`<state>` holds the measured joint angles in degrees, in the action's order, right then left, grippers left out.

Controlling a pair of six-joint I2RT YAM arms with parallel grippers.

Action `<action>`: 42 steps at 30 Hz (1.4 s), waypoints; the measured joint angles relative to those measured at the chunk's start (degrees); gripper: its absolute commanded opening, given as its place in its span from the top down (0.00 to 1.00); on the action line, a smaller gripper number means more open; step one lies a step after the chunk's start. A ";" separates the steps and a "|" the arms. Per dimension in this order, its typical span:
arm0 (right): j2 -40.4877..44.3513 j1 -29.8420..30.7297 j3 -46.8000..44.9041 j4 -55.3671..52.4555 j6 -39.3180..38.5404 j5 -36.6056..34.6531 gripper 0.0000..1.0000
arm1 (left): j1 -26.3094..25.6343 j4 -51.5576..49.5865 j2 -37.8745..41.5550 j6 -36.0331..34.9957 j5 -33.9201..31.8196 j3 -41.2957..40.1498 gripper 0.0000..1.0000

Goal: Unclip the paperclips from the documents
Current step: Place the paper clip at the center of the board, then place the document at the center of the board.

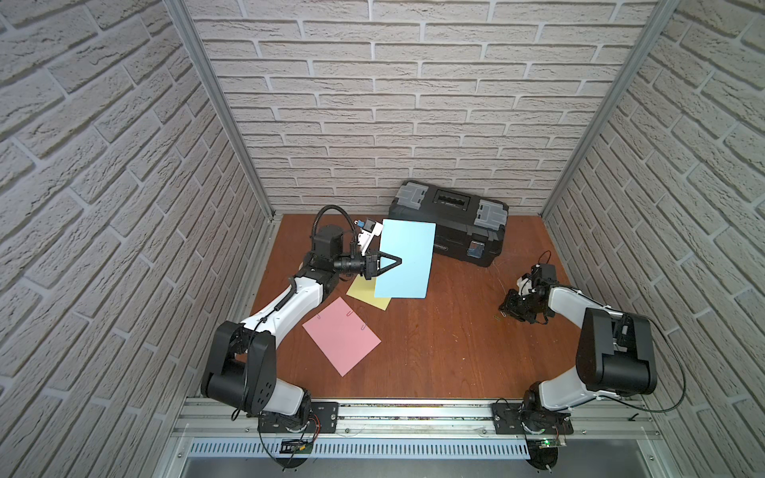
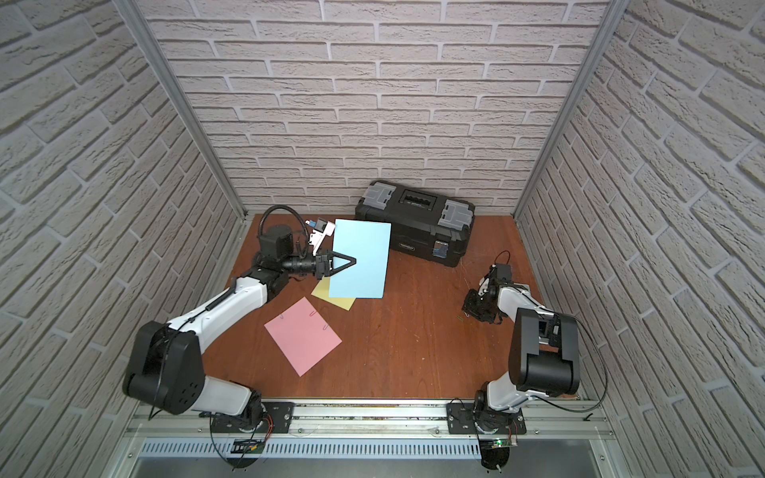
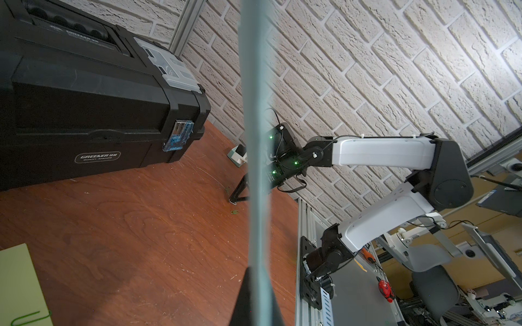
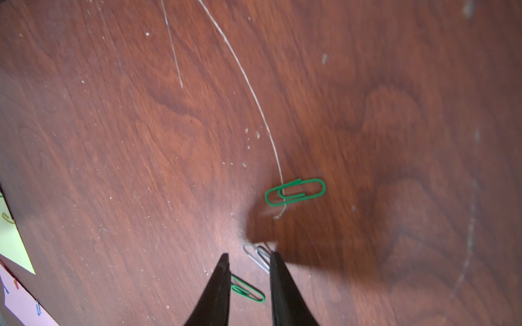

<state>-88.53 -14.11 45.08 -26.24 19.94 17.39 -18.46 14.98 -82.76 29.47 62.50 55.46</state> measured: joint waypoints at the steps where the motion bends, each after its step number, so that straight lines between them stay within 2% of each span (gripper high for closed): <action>1: 0.17 0.00 0.00 -0.13 0.00 0.02 0.73 | 0.02 -0.02 0.00 -0.02 -0.17 -0.02 1.00; 8: 5.62 0.70 0.44 -1.86 -0.26 0.92 0.69 | 2.10 -1.29 0.02 -0.37 -5.88 -0.26 1.00; 15: 9.99 5.73 4.17 -4.48 -1.88 3.74 0.44 | 7.76 -8.41 -2.12 -1.60 -12.76 3.67 1.00; 18: 11.34 8.17 4.66 -4.76 -2.10 5.64 0.40 | 9.35 -12.46 -4.81 -3.04 -15.26 7.76 1.00; 25: 11.69 14.19 5.90 -4.94 -2.08 8.20 0.37 | 14.10 -20.20 -13.42 -6.05 -20.31 15.85 1.00; 31: 11.10 18.29 6.03 -4.17 -1.05 9.09 0.37 | 18.80 -27.98 -25.11 -9.07 -22.69 25.29 1.00; 36: 10.21 20.39 6.10 -3.45 -0.37 9.42 0.37 | 20.52 -36.11 -35.74 -12.76 -25.20 36.65 1.00; 42: 10.21 21.20 6.45 -3.48 -0.17 9.44 0.36 | 20.96 -44.52 -44.72 -16.63 -29.86 47.50 1.00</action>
<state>-78.32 7.09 51.53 -29.71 19.77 26.83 2.50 -29.54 -127.48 12.84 32.64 102.96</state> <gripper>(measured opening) 0.637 0.043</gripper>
